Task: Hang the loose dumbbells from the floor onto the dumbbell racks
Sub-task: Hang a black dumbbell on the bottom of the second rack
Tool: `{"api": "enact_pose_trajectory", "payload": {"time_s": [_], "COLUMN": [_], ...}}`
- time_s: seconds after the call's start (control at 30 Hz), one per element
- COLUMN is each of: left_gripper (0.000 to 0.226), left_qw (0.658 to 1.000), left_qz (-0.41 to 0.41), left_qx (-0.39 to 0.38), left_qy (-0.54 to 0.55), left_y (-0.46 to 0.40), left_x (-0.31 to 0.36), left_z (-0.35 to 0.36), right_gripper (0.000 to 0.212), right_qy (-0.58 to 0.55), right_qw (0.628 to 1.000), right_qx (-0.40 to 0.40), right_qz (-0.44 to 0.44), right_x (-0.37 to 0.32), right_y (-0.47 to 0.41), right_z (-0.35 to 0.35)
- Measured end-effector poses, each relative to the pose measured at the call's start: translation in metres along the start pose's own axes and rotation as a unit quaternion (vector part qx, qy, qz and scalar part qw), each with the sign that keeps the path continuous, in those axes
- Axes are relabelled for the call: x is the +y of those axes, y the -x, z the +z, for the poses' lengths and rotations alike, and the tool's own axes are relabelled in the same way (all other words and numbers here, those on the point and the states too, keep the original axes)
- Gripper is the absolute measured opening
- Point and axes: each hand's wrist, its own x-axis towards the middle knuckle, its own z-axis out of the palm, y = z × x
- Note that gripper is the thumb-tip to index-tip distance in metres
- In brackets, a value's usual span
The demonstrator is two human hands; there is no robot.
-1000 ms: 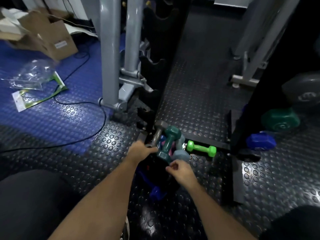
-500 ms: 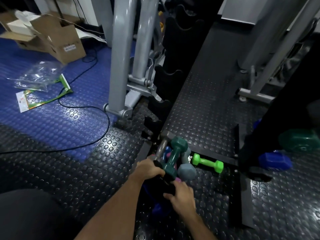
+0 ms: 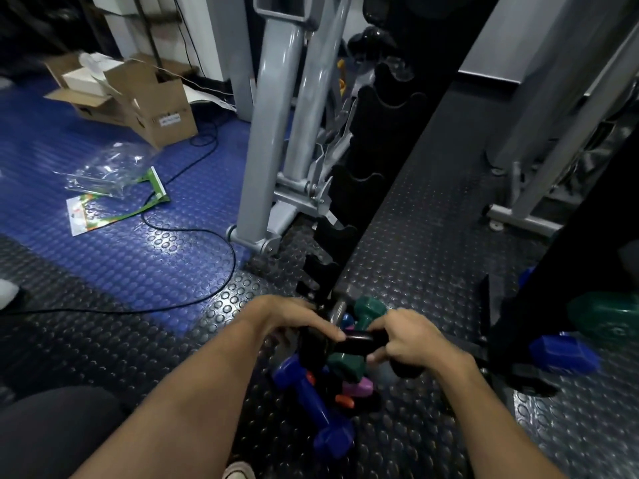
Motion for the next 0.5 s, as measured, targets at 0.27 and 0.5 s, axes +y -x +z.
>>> {"api": "enact_pose_trajectory", "payload": {"time_s": [0.27,0.5], "left_gripper": [0.043,0.027], "left_qw": [0.996,0.941], "left_qz": [0.027,-0.020], "left_qx": [0.064,0.186], "left_qy": [0.063,0.281], "left_y": [0.001,0.005], "left_x": [-0.041,-0.073], "left_z": [0.003,0.019], "right_gripper": [0.026,0.069], "right_qy": [0.022,0.012], "right_qw": [0.994,0.991], "right_qx": [-0.073,0.079], "right_qz": [-0.084,-0.103], "right_x": [-0.025,-0.029], "right_y": [-0.044,-0.080], "right_z": [-0.019,0.030]}}
